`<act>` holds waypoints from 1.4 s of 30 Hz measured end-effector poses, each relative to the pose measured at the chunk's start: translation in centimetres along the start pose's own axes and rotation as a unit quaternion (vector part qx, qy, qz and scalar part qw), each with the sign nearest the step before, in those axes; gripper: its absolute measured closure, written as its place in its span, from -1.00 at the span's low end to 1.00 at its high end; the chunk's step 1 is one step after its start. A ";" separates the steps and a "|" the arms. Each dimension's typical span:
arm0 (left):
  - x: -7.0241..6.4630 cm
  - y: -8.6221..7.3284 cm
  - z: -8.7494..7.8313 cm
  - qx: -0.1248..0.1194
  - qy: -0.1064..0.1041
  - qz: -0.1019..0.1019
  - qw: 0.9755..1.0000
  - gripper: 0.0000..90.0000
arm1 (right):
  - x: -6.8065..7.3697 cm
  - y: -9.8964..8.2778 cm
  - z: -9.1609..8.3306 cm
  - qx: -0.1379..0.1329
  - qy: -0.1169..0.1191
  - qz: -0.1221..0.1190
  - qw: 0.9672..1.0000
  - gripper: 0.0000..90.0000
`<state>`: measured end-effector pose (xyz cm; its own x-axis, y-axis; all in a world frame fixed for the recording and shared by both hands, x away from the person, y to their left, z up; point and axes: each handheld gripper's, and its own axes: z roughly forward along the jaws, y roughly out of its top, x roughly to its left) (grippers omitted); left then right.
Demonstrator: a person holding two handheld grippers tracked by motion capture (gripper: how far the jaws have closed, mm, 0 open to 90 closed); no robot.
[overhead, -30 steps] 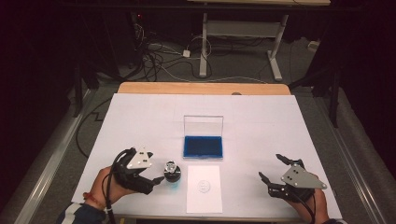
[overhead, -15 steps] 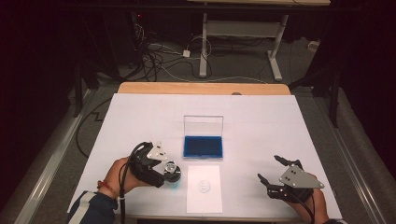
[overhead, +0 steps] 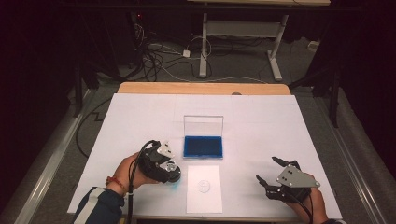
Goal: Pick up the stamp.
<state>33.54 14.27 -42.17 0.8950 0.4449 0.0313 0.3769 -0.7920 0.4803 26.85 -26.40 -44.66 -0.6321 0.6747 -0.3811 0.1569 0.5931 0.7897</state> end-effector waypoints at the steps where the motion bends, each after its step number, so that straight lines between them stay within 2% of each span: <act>1: 0.0 0.0 0.1 0.005 -0.003 0.004 1.000 -0.07 | 0.0 0.0 0.0 0.001 0.000 -0.001 1.000 -0.51; 3: 0.0 -0.1 0.2 0.004 0.001 0.004 1.000 -0.05 | 0.1 0.0 0.0 0.002 0.002 -0.003 1.000 -0.51; 6: 0.0 0.0 0.5 0.010 0.005 0.012 1.000 -0.04 | 0.1 0.0 0.0 0.001 0.002 -0.005 1.000 -0.51; 8: -0.1 0.1 0.6 0.017 0.009 0.019 1.000 0.03 | 0.1 0.0 0.1 0.004 0.001 -0.008 1.000 -0.50; 12: 0.1 -0.1 0.4 0.006 0.006 0.013 1.000 0.05 | 0.1 0.0 0.1 0.006 0.002 -0.008 1.000 -0.50; 14: 0.1 -0.1 0.3 0.003 0.004 0.014 1.000 0.13 | 0.2 0.0 0.1 0.007 0.003 -0.008 1.000 -0.50; 18: -0.1 0.0 0.5 0.008 0.005 0.021 1.000 0.18 | 0.2 0.0 0.1 0.007 0.002 -0.008 1.000 -0.50; 23: 0.1 0.0 0.5 0.005 0.001 0.015 1.000 0.19 | 0.2 0.0 0.1 0.006 -0.001 -0.007 1.000 -0.49; 26: 0.0 0.0 0.5 0.003 0.011 0.021 1.000 0.20 | 0.1 0.0 0.1 0.005 -0.001 -0.008 1.000 -0.49; 34: 0.1 -0.5 -0.5 -0.035 0.018 0.009 0.999 0.20 | 0.2 0.0 0.0 0.004 0.002 -0.008 1.000 -0.49; 42: -0.1 -0.7 -1.1 -0.047 0.022 0.012 0.999 0.20 | 0.1 0.0 0.0 0.002 0.002 -0.008 1.000 -0.49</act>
<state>32.96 15.21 -41.57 0.8916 0.4458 0.0802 0.3300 -0.7605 0.5593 26.78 -26.32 -44.72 -0.6376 0.6633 -0.3918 0.1499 0.6057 0.7814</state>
